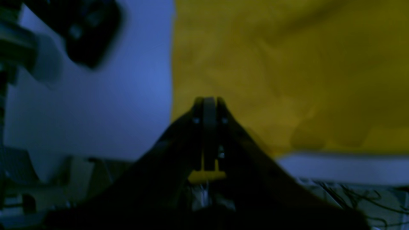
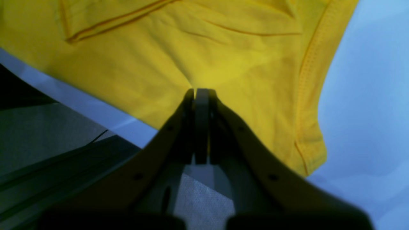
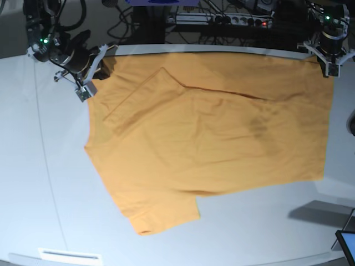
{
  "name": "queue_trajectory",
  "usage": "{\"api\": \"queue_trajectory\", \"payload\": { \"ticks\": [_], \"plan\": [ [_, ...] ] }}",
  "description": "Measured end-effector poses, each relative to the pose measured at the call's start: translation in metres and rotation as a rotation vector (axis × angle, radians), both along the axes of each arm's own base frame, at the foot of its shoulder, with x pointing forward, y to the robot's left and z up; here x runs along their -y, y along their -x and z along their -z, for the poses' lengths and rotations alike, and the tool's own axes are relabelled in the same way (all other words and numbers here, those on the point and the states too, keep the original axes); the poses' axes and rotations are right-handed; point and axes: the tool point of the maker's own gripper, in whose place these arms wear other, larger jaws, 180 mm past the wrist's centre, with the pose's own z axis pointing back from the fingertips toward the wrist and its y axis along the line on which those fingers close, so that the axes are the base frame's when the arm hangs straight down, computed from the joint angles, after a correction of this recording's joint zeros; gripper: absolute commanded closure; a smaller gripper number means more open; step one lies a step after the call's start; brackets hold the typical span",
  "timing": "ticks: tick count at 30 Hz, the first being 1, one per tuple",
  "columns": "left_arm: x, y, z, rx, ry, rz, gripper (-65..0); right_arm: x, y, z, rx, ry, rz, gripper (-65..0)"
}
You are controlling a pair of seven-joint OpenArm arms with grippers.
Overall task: Fold the T-shirt properly
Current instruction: 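Hold both shirt corners and pull them apart to smooth the edge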
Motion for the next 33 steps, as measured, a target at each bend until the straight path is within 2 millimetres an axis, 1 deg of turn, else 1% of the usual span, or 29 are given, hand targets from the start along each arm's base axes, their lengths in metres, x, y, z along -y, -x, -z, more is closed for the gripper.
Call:
{"api": "queue_trajectory", "payload": {
  "ticks": [6, 9, 11, 15, 19, 22, 28, 31, 33],
  "plan": [
    [-0.003, -0.004, -0.004, 0.002, -0.014, 0.009, 0.0, 0.000, 0.000, 0.000, 0.000, 0.001, 0.000, 0.0],
    [-0.004, -0.019, -0.012, 0.046, -0.015, 0.010, 0.0, 0.000, -0.003, -0.001, 0.004, 0.003, -0.002, 0.0],
    [-0.004, -0.027, -0.015, 0.071, -0.006, 0.011, 0.0, 0.000, -0.010, -0.004, 0.021, 0.003, -0.002, 0.0],
    [-0.011, -0.030, -0.011, 0.065, -0.004, -0.014, 0.0, 0.001, -0.021, -0.010, 0.052, 0.005, -0.002, 0.0],
    [-0.012, -0.038, -0.016, 0.077, -0.009, -0.018, 0.0, 0.005, -0.034, -0.016, 0.075, 0.024, -0.004, -0.1],
    [-0.013, -0.033, -0.013, 0.047, -0.009, -0.032, 0.0, 0.011, -0.037, -0.015, 0.033, 0.069, -0.018, -0.1],
    [-0.014, -0.030, -0.008, 0.040, -0.002, -0.040, 0.0, 0.008, -0.035, -0.014, 0.030, 0.060, -0.018, -0.1],
    [-0.020, -0.020, 0.006, 0.003, 0.012, -0.067, 0.0, 0.009, -0.036, -0.013, 0.026, 0.060, -0.017, -0.1],
    [-0.023, -0.016, 0.012, -0.014, 0.018, -0.080, 0.0, 0.009, -0.035, -0.011, 0.021, 0.061, -0.018, -0.1]
  ]
}}
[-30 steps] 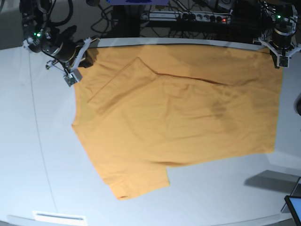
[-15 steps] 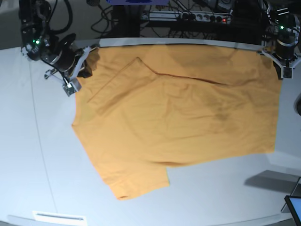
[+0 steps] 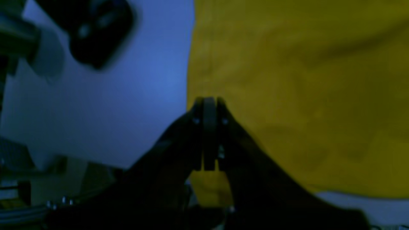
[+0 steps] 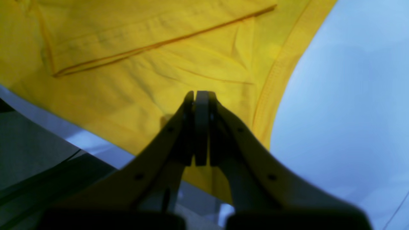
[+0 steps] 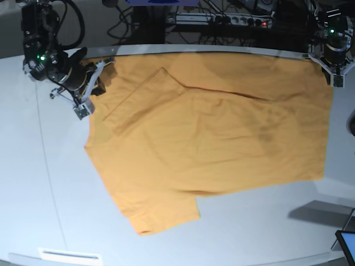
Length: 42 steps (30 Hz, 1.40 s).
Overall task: Fold the T-shirt properly
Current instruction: 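Hold both shirt corners and pull them apart to smooth the edge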
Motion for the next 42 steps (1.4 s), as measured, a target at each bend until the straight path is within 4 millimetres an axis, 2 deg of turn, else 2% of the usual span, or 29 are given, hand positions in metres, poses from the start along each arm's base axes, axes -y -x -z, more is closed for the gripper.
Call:
{"api": "queue_trajectory", "payload": {
  "ticks": [5, 9, 14, 17, 22, 27, 33, 42],
  "plan": [
    [-0.001, 0.002, 0.005, -0.009, 0.007, -0.004, 0.0, 0.000, 0.001, 0.003, -0.009, 0.000, 0.000, -0.1],
    [-0.008, 0.011, 0.016, -0.046, 0.016, -0.022, 0.0, -0.009, 0.011, 0.015, -0.053, -0.005, -0.032, -0.1],
    [-0.010, 0.001, 0.021, -0.031, 0.018, 0.000, 0.0, -0.015, 0.019, 0.027, -0.094, -0.007, -0.048, -0.1],
    [-0.016, 0.010, 0.031, -0.057, 0.032, -0.024, 0.0, -0.015, 0.018, 0.029, -0.098, -0.021, -0.041, -0.1],
    [-0.010, 0.005, 0.038, -0.016, 0.033, 0.017, 0.0, -0.018, 0.016, 0.039, -0.109, -0.096, -0.002, -0.1],
    [-0.005, 0.006, 0.044, 0.008, -0.006, 0.085, 0.0, -0.027, 0.015, 0.042, -0.059, -0.167, 0.048, -0.1],
    [-0.003, 0.008, 0.047, 0.013, -0.046, 0.082, 0.0, -0.029, 0.023, 0.044, -0.059, -0.195, 0.066, -0.1],
    [-0.006, 0.012, 0.045, -0.002, -0.055, 0.097, 0.0, -0.020, 0.026, 0.044, -0.070, -0.205, 0.090, -0.1]
  ]
}}
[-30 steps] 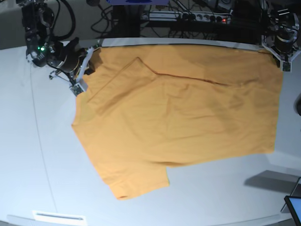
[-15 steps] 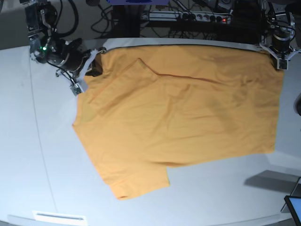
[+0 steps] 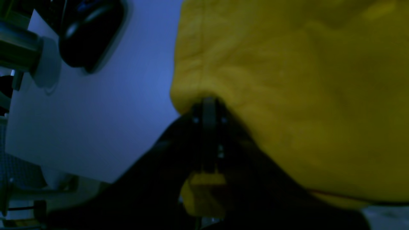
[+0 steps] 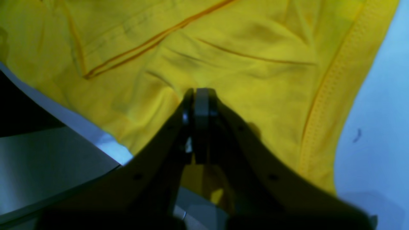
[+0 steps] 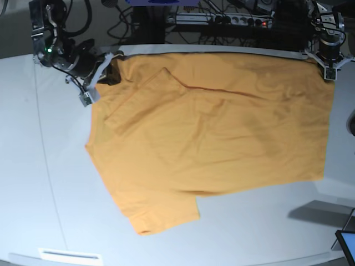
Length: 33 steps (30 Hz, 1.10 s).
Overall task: Fold the T-shirt properly
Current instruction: 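Hold both shirt corners and pull them apart to smooth the edge, then release the corner with the right gripper and move it along the shirt side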
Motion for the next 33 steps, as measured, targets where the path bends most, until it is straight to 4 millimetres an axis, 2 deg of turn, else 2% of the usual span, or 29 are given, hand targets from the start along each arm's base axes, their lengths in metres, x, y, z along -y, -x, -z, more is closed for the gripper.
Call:
{"api": "queue_trajectory", "payload": {
  "ticks": [15, 26, 33],
  "plan": [
    [-0.006, 0.002, -0.002, -0.037, -0.016, 0.024, 0.0, 0.002, 0.014, -0.002, -0.013, 0.031, -0.020, -0.1],
    [-0.007, 0.002, -0.002, -0.040, -0.018, 0.024, 0.0, 0.002, 0.014, -0.002, -0.012, 0.030, -0.019, -0.1],
    [-0.007, 0.002, -0.002, -0.039, -0.017, 0.024, 0.0, 0.002, 0.023, -0.004, -0.024, 0.042, -0.027, -0.1]
  ]
}}
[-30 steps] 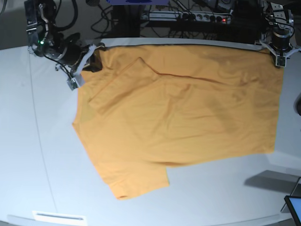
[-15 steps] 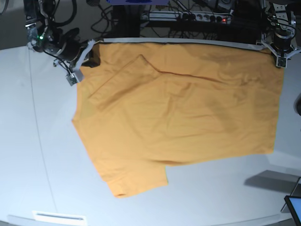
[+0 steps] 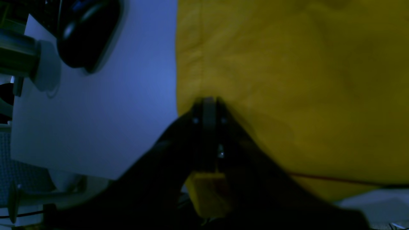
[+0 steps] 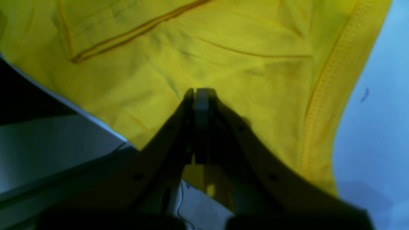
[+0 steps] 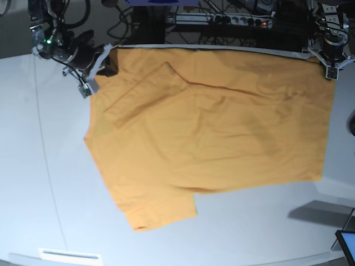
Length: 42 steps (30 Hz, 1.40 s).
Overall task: Fold the T-shirt properly
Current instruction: 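Release the corner with the right gripper and move it along the shirt side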
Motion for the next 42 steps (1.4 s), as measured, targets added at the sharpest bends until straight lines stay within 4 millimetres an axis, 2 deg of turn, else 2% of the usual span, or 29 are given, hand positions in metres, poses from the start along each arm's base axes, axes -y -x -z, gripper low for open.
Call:
{"api": "queue_trajectory", "payload": {
  "ticks": [6, 19, 27, 32, 35, 37, 39, 42],
  "plan": [
    [0.000, 0.000, 0.000, -0.002, -0.002, 0.001, 0.0, 0.007, 0.006, -0.001, -0.018, 0.014, 0.010, -0.1],
    [0.005, -0.003, -0.005, -0.027, -0.019, 0.016, 0.0, 0.006, 0.001, -0.002, -0.024, 0.025, -0.007, -0.1],
    [-0.015, 0.015, -0.014, -0.046, -0.041, -0.043, 0.0, 0.006, 0.000, -0.002, -0.023, 0.028, -0.010, -0.1],
    [-0.024, 0.011, -0.032, -0.010, -0.074, -0.050, 0.0, 0.010, -0.001, -0.008, -0.016, 0.073, -0.027, -0.1],
    [-0.022, 0.009, -0.032, -0.004, -0.070, -0.049, 0.0, 0.016, 0.002, -0.011, -0.050, 0.131, -0.053, -0.1],
    [-0.021, 0.008, -0.032, -0.002, -0.068, -0.050, 0.0, 0.020, -0.005, -0.014, -0.040, 0.145, -0.046, -0.3],
    [-0.022, 0.005, -0.033, 0.006, -0.069, -0.051, -4.9, 0.030, -0.011, -0.016, -0.027, 0.170, -0.026, -0.3],
    [-0.023, -0.001, -0.037, 0.027, -0.068, -0.057, -18.3, 0.030, -0.010, -0.015, -0.039, 0.174, -0.028, -1.3]
  ]
}}
